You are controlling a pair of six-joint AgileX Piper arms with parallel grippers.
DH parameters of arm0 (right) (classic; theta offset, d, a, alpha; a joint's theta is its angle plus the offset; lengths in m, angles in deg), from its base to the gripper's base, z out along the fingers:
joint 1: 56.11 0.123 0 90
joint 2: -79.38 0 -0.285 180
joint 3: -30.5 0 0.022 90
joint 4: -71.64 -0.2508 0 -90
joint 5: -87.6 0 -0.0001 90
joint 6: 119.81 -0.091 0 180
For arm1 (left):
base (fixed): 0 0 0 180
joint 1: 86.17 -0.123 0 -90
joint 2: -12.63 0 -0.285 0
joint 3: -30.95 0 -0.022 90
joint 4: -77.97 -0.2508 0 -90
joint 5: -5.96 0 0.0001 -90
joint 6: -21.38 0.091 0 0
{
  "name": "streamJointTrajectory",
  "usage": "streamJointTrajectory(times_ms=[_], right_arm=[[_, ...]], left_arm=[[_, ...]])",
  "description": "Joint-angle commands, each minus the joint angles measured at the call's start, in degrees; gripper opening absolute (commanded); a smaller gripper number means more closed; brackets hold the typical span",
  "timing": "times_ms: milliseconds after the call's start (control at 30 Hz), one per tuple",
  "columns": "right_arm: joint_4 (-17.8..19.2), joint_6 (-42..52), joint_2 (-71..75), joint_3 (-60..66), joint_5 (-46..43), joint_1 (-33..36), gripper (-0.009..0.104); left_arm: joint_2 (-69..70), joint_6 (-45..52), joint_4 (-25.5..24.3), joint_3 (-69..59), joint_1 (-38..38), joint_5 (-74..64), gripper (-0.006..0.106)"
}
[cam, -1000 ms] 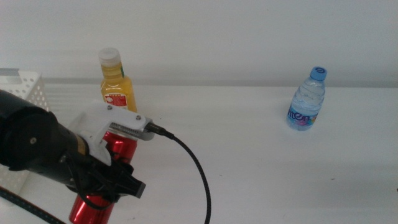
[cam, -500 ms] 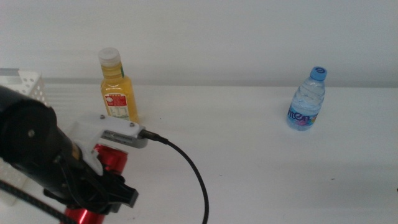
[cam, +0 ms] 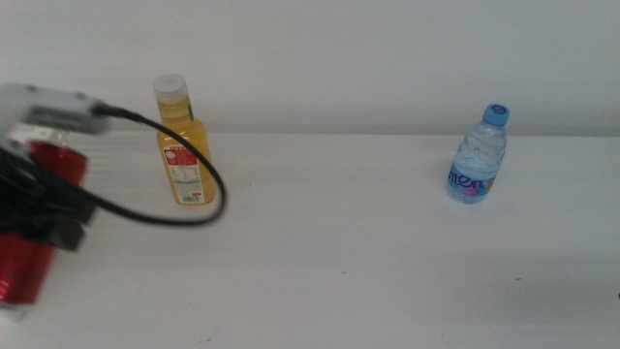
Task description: Use arms to grab the bottles and put them into the dustbin to the left of the table.
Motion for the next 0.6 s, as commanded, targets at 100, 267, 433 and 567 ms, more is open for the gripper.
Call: streamJointTrajectory(times_ms=[100, 267, 433, 567], right_arm=[[0.36, 0.41, 2.24, 2.46, -0.4, -0.44, 0.093], [0.36, 0.41, 2.24, 2.46, -0.4, -0.44, 0.093], [0.36, 0.41, 2.24, 2.46, -0.4, -0.44, 0.093], [0.36, 0.41, 2.24, 2.46, -0.4, -0.44, 0.093]], left_arm=[[-3.62, 6.14, 2.0, 8.73, -8.9, -5.55, -0.002], [-10.9, 10.56, 0.4, 17.72, -12.65, -5.55, -0.002], [-16.75, 14.67, -5.0, 23.12, -14.32, -5.55, -0.002], [-20.85, 13.0, -12.33, 25.31, -14.57, -5.55, -0.002]])
